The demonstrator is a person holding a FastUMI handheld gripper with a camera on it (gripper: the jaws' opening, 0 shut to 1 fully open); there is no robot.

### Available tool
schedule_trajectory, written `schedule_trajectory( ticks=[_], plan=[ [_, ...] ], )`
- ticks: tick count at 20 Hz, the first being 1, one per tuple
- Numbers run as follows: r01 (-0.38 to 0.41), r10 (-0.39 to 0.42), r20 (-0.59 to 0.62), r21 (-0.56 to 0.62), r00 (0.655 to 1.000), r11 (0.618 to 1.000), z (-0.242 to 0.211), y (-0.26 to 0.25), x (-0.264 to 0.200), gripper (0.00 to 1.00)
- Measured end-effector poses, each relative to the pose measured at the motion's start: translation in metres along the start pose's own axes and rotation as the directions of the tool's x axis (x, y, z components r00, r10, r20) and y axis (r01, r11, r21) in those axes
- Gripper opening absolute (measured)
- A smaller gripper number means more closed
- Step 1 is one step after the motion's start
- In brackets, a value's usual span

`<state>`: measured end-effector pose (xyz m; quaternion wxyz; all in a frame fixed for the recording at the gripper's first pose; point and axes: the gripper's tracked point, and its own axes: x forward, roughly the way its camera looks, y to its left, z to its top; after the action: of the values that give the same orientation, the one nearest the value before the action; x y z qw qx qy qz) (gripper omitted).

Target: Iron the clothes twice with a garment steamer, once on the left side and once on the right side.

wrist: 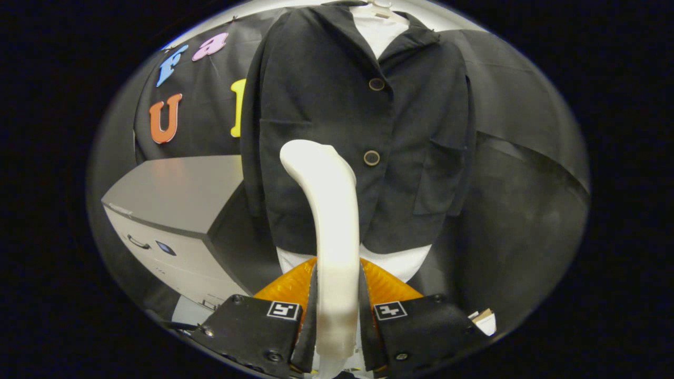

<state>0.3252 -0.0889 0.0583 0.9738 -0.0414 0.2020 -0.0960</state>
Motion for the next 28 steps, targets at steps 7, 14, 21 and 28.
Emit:
schedule_trajectory(
  ticks=[7, 14, 21, 28],
  plan=[
    [0.001, -0.002, -0.077, -0.017, 0.997, 1.000, -0.032, 0.002, 0.014, 0.38],
    [-0.030, 0.034, -0.081, 0.043, 0.996, 0.999, -0.030, -0.001, 0.002, 0.38],
    [-0.023, 0.016, 0.043, 0.165, 0.999, 0.986, 0.018, -0.075, -0.054, 0.38],
    [0.029, -0.094, 0.229, 0.269, 0.969, 0.963, 0.129, -0.159, -0.094, 0.38]
  ],
)
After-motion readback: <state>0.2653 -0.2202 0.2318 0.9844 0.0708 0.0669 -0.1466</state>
